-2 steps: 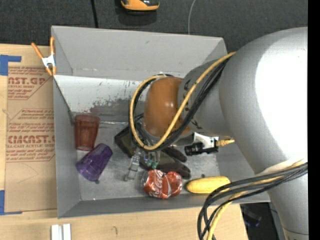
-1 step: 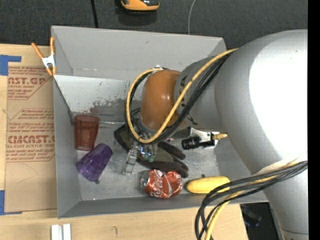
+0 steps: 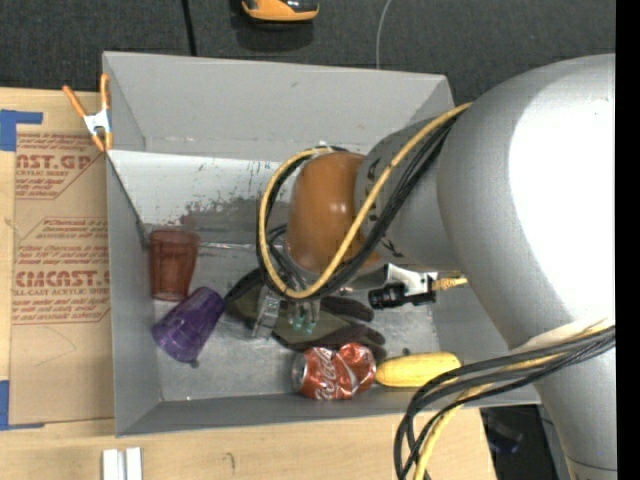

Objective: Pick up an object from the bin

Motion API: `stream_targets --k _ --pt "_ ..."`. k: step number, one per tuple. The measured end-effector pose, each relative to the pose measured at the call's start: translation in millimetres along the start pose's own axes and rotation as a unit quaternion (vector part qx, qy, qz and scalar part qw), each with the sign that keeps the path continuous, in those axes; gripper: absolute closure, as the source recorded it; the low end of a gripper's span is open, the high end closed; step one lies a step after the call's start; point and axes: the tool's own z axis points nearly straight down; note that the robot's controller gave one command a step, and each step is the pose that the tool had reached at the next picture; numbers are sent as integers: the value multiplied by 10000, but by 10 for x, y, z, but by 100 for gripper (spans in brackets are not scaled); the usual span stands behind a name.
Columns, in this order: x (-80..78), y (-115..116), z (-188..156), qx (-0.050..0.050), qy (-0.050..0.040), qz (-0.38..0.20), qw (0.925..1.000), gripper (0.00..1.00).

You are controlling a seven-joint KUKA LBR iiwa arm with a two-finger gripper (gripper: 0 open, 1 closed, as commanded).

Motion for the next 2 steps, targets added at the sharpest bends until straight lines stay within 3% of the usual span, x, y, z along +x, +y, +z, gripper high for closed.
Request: stream_targets --k 2 --pt "-1 1 -7 2 6 1 10000 100"
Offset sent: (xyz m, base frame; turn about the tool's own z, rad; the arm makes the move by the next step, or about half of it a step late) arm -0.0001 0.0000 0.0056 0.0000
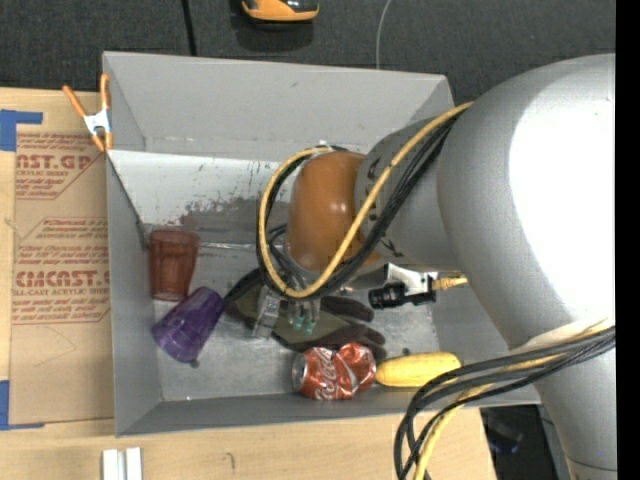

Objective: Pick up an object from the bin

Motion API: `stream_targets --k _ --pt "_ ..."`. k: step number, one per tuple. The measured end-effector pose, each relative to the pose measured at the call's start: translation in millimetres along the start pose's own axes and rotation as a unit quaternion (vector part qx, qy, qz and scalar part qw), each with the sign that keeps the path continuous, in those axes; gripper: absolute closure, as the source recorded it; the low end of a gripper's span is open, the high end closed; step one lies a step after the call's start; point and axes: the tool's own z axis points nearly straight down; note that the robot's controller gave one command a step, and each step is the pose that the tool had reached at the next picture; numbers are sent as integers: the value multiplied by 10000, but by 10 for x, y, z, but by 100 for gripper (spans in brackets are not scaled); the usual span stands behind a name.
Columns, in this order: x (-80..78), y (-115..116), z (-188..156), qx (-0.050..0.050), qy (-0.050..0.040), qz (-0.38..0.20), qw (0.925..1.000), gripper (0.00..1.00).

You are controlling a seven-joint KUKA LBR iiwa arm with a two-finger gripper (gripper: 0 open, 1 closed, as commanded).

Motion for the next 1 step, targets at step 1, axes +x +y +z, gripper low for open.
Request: stream_targets --k 1 --pt "24 -11 -104 29 57 -4 10000 100"
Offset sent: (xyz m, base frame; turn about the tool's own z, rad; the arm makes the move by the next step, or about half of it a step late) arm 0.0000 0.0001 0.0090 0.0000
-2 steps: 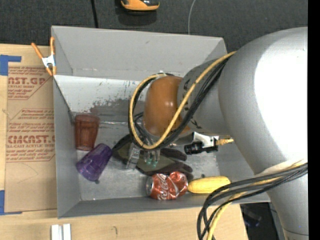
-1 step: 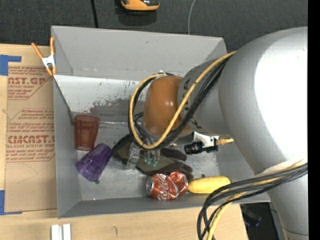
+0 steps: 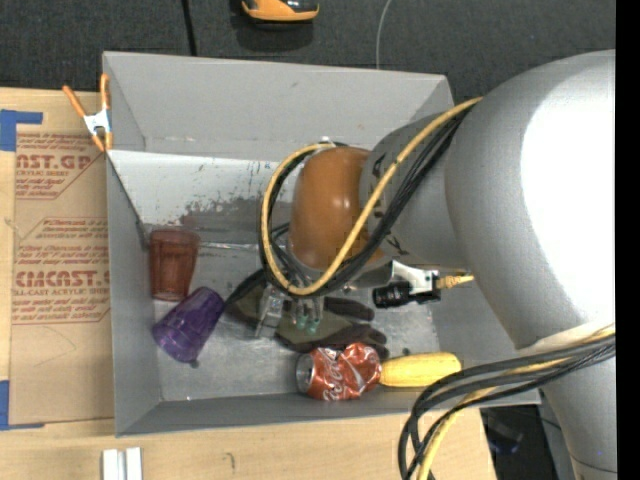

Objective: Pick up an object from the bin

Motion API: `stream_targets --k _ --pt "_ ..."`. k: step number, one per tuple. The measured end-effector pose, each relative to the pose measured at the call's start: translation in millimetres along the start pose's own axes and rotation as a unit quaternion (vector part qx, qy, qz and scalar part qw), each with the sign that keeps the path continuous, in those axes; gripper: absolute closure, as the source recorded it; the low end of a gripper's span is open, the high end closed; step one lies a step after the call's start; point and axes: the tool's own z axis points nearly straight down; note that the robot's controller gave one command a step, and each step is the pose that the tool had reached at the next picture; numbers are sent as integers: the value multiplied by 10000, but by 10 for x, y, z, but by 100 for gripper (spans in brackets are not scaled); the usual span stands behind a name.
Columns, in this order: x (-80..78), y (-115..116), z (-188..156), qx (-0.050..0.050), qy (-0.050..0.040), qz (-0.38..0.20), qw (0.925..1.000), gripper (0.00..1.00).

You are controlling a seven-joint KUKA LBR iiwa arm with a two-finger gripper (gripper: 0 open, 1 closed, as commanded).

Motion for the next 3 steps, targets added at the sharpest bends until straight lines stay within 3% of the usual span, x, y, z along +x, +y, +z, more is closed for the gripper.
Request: stream_targets --k 3 --pt "-7 5 -665 -10 -20 -1 10000 100"
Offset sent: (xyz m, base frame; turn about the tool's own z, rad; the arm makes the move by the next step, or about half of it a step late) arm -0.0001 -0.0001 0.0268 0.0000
